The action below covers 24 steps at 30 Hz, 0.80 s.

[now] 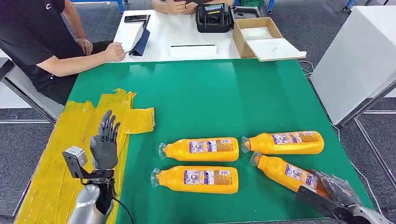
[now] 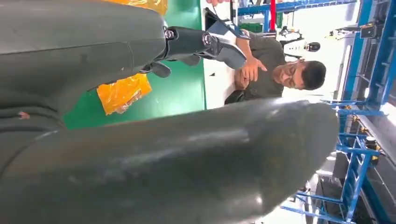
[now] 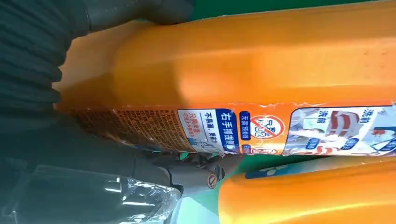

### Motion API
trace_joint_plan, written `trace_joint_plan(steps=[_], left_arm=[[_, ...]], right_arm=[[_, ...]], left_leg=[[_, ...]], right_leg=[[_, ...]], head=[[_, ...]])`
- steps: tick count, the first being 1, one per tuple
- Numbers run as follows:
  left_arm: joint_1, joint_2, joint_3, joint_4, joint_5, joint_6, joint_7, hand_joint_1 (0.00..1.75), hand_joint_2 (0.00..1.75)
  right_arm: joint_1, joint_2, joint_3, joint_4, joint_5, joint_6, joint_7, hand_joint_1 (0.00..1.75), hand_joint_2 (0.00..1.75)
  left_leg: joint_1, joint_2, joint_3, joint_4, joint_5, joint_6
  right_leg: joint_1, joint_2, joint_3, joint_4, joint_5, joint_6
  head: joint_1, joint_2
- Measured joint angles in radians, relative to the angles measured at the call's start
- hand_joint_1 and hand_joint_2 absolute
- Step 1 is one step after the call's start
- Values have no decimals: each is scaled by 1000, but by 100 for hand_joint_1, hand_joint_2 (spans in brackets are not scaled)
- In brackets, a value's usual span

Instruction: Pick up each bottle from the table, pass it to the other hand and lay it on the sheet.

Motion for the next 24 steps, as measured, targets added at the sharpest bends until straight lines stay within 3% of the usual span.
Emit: trace_joint_plan(steps=[11, 17, 18, 24], left_arm=[[0, 7, 9, 0, 2, 0, -2, 0, 0], [0, 7, 11, -2, -1, -11, -2, 0, 0], [2, 7, 12, -4, 0, -14, -2, 0, 175], [14, 8, 27, -35, 23, -33, 6, 0, 175]], right_arm=[[-15, -2, 26, 2, -13, -6, -1, 175, 175], [35, 6, -3, -85, -161, 86, -90, 175, 175], [50, 12, -22, -121, -191, 111, -111, 175, 175], [64, 48, -175, -317, -299, 205, -184, 175, 175]], left_leg=[[1, 2, 1, 0, -2, 2], [0, 0, 0, 0, -1, 2], [0, 0, -1, 0, 1, 1], [0, 1, -2, 0, 0, 1]], right_leg=[[1, 2, 0, 0, 1, -1], [0, 0, 0, 0, 1, -1], [0, 0, -1, 0, 1, -1], [0, 1, -2, 0, 1, -1]], head=[[0, 0], [0, 0], [0, 0], [0, 0]])
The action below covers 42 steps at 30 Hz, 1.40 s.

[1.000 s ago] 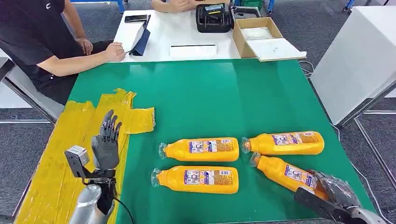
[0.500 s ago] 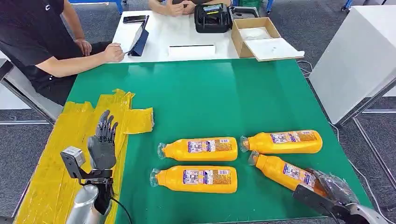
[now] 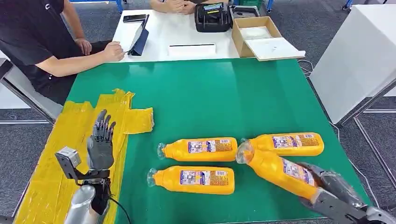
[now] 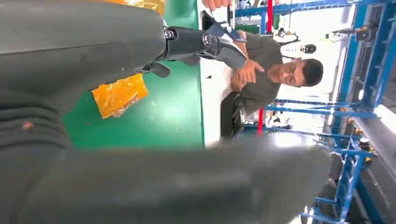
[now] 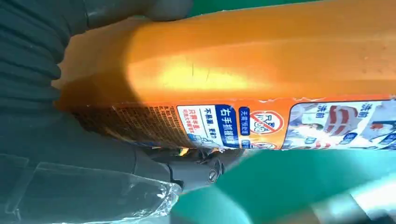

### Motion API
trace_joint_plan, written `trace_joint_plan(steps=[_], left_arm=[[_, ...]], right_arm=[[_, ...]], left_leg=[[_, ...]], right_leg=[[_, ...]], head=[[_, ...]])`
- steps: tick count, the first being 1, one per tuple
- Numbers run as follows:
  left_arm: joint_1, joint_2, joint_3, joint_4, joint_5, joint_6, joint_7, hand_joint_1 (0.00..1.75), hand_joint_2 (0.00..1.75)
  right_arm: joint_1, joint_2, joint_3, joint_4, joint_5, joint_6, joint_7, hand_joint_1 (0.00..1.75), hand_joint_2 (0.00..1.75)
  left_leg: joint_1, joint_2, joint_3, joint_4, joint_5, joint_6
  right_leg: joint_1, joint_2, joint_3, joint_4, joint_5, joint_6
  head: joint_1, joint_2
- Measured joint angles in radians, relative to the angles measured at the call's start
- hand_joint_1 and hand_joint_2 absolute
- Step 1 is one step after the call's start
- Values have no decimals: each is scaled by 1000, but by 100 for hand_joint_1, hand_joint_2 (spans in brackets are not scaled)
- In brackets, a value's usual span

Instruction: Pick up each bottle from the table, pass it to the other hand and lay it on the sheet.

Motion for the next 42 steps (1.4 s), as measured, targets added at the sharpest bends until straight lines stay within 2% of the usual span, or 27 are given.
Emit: trace_joint_plan(steps=[5, 13, 16, 18, 24, 26, 30, 35, 42], left_arm=[[-3, -2, -2, -16, 5, -17, 11, 0, 175], [-22, -9, -26, -14, 3, -17, 10, 0, 175], [-24, -9, -39, -14, 22, -21, 7, 0, 175], [-23, -12, -54, -19, 35, -29, 9, 0, 175], [-36, -44, -123, -51, 52, -52, 36, 0, 175], [-60, -50, -147, -51, 60, -60, 48, 0, 175], [-113, -57, -182, -34, 95, -73, 62, 0, 175], [-162, -61, -221, -11, 131, -79, 74, 0, 175], [-184, -59, -243, 10, 175, -61, 89, 0, 175]], right_arm=[[-64, 12, -59, -39, -28, 0, -22, 175, 175], [-107, 16, -75, -38, -31, -42, -42, 175, 175], [-182, 18, -52, 13, -34, -106, -52, 175, 175], [-274, 36, -5, 86, -15, -174, -56, 175, 175], [-573, 179, 226, 373, 25, -371, -32, 175, 175], [-670, 237, 305, 474, 25, -406, -17, 175, 175], [-799, 330, 417, 610, 13, -430, 4, 175, 175], [-899, 426, 511, 718, -7, -437, 15, 175, 175], [-917, 517, 594, 763, -35, -467, 42, 175, 175]], left_leg=[[0, 0, 1, 0, 0, 0], [-1, 0, -1, 0, 1, 0], [-1, 2, -2, 0, 1, 0], [0, 6, -1, 0, 1, 0], [1, 8, 0, 0, 6, -1], [2, 7, 0, 0, 8, -1], [3, 3, -2, 0, 10, -1], [3, 4, -3, 0, 10, -2], [2, 3, -5, 0, 10, -3]], right_leg=[[0, 0, 0, 0, 0, 0], [-1, 0, 0, 0, 0, 1], [-1, 1, 0, 0, 0, 0], [0, 4, 0, 0, 1, -1], [1, 7, -2, 0, 6, -2], [1, 7, -2, 1, 7, -2], [2, 4, -3, 2, 7, -2], [3, 4, -5, 2, 7, -2], [3, 3, -7, 1, 6, -2]], head=[[0, 0], [0, 0], [0, 0], [0, 0], [0, 0], [-1, 0], [0, 0], [0, 0], [0, 0]])
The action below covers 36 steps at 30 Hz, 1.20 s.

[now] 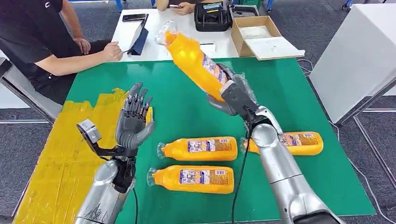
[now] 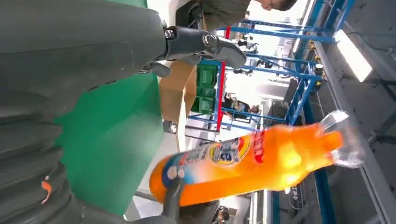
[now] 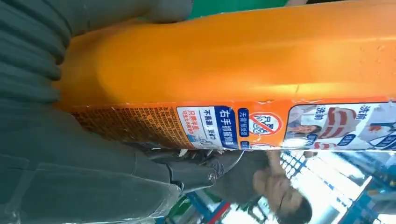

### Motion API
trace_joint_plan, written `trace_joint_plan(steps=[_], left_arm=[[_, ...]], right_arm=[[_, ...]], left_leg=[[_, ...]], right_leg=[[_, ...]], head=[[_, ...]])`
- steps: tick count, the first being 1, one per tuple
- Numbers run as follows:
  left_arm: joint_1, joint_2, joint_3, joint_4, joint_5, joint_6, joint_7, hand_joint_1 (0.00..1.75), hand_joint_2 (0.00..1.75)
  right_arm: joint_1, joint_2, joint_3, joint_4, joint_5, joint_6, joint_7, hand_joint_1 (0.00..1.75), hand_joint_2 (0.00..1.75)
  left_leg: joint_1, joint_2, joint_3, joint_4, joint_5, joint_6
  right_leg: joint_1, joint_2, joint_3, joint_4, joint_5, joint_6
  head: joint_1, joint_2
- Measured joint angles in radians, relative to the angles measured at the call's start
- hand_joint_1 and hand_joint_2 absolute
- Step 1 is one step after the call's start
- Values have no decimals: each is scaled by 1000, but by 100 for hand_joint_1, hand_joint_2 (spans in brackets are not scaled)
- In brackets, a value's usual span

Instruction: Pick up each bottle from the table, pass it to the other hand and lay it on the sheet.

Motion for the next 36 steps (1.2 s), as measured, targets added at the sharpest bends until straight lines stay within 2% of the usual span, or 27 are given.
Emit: trace_joint_plan(steps=[7, 24, 36], left_arm=[[-36, 2, -15, 27, 19, 26, 14, 0, 175], [-121, 7, -42, 126, 76, 42, 55, 0, 175], [-132, 1, -84, 149, 77, 47, 60, 0, 175]], right_arm=[[68, 24, 97, -61, -11, -20, 38, 175, 175], [220, -7, 169, -203, -5, -60, 91, 175, 175], [231, -21, 182, -196, -4, -62, 96, 175, 175]], left_leg=[[0, -3, -1, 0, 0, 0], [0, -3, -1, 0, 0, 0], [-1, -3, -1, 0, 0, 0]], right_leg=[[0, -3, 0, 0, 0, 0], [-1, -3, 0, 0, 0, 0], [-1, -2, 0, 0, 0, 0]], head=[[0, 0], [0, 0], [0, 0]])
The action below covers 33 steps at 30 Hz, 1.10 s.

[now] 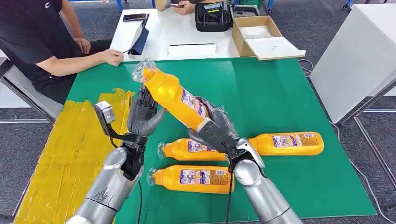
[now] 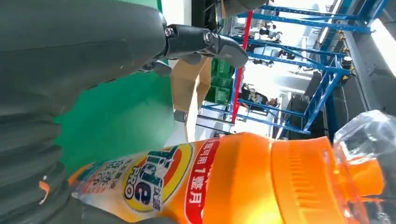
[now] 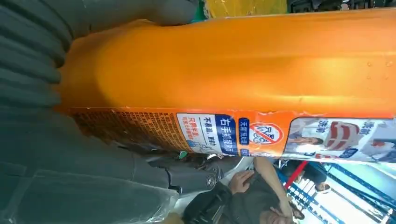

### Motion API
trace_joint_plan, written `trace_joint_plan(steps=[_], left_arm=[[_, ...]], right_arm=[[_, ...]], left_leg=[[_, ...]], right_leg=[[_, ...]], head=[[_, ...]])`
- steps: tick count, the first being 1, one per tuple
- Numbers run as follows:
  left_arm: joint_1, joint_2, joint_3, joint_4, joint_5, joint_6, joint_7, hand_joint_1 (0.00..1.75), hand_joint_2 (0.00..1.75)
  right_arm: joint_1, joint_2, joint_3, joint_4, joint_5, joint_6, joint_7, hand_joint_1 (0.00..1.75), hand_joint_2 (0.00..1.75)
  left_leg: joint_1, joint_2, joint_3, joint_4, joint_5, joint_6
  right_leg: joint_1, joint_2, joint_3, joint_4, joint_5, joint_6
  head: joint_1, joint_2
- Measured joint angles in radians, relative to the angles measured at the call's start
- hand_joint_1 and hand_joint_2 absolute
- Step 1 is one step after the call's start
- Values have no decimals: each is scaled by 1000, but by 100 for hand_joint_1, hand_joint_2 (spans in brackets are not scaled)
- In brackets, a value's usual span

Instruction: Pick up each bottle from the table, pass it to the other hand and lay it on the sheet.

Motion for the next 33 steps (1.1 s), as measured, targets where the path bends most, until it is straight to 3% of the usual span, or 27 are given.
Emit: trace_joint_plan(steps=[19, 33], left_arm=[[47, 0, -93, -77, -7, 6, 19, 0, 175], [44, 0, -106, -77, 20, 44, 22, 0, 175]], right_arm=[[-65, -6, -13, 85, -11, 12, 3, 175, 175], [-98, 76, 41, 207, 4, 25, 8, 175, 175]], left_leg=[[-1, 0, 0, 0, 0, 0], [0, 0, 0, 0, 0, 0]], right_leg=[[-1, 0, 0, 0, 0, 0], [0, 0, 0, 0, 0, 0]], head=[[0, 0], [0, 0]])
